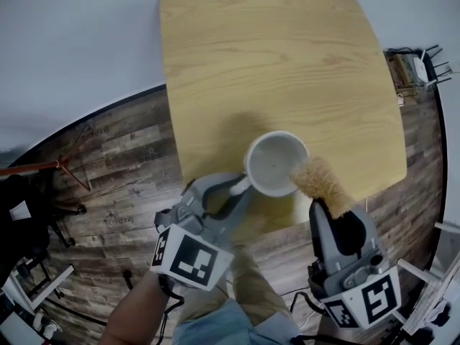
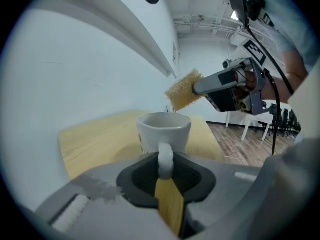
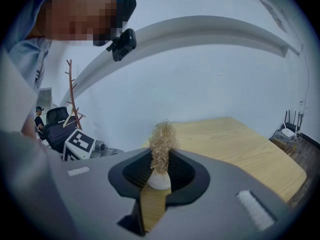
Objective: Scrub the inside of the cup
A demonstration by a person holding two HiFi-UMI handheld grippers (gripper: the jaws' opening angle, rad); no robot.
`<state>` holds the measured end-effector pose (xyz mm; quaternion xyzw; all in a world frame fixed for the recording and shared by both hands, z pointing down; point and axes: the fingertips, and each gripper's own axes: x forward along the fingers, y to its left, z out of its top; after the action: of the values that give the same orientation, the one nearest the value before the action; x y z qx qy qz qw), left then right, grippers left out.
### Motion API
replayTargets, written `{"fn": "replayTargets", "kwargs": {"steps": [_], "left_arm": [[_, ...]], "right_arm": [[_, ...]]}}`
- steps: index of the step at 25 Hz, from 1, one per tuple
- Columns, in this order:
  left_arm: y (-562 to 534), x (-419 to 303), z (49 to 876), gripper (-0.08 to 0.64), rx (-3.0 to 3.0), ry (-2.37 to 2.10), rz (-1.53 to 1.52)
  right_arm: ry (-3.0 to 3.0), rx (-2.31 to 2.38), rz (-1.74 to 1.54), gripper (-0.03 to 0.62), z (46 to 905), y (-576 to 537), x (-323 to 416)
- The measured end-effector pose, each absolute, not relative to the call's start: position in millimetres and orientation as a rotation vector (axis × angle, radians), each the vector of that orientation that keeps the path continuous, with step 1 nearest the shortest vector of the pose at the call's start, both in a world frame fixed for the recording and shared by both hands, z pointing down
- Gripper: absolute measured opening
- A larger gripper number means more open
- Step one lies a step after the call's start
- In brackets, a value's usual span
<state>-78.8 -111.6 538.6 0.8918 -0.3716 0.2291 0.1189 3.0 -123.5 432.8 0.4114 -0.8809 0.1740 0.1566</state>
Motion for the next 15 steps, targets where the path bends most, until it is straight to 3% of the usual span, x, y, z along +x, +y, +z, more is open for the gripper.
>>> {"fn": "replayTargets", "kwargs": {"steps": [15], "left_arm": [[-139.3, -66.8, 519.0, 0.069, 2.703, -0.640, 1.223]], "right_arm": [[-2.427, 1.114, 0.413, 0.077, 405.0, -150.0, 16.9]]}}
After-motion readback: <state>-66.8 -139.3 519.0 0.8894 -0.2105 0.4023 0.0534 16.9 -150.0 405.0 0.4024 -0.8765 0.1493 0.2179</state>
